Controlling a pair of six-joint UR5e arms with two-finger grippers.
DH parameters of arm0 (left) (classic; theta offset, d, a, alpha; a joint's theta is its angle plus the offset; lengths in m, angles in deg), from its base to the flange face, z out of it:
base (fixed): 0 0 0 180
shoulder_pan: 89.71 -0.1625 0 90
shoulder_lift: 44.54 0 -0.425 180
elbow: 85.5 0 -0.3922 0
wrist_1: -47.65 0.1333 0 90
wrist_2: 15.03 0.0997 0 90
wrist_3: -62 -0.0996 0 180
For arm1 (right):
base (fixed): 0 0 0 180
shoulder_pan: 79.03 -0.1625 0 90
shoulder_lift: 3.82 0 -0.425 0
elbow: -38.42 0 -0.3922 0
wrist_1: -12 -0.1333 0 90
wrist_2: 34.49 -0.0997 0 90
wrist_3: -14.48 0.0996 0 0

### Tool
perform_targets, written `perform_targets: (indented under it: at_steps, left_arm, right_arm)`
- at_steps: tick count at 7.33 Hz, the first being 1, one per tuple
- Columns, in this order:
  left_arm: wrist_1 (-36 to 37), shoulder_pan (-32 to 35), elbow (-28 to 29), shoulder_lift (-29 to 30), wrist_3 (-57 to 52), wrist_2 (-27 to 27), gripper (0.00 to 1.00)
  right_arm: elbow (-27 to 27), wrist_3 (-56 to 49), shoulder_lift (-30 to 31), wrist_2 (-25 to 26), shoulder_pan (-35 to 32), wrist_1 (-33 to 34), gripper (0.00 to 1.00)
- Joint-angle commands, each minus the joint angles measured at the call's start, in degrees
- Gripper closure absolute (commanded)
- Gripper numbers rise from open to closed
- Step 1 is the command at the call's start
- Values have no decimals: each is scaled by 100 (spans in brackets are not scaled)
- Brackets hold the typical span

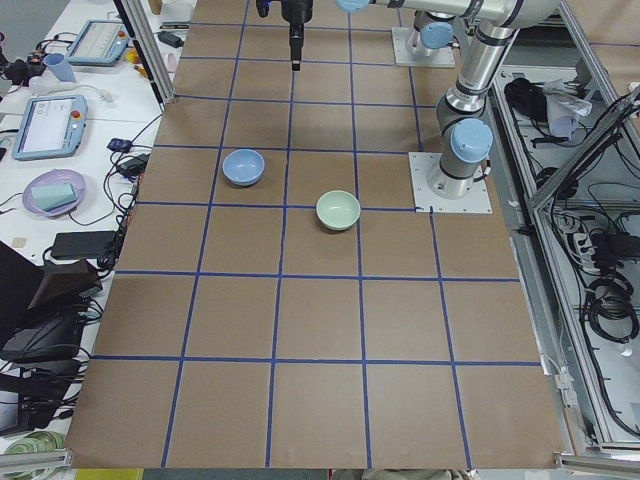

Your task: Stack green bowl on blue bowl

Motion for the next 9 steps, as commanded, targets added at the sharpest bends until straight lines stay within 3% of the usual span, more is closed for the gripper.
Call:
perform_targets:
  at_steps: [1, 6, 9]
  left_arm:
    - [-15, -154, -82, -15, -501, 43, 0]
    - [28, -1998, -1004, -173, -2435, -36, 0]
    - [414, -3290, -1592, -77, -3191, -412, 0]
  right_arm:
    - [0, 0, 0, 0, 0, 0, 0]
    - [-9, 0, 0, 0, 0, 0, 0]
    - [0, 0, 0, 0, 0, 0, 0]
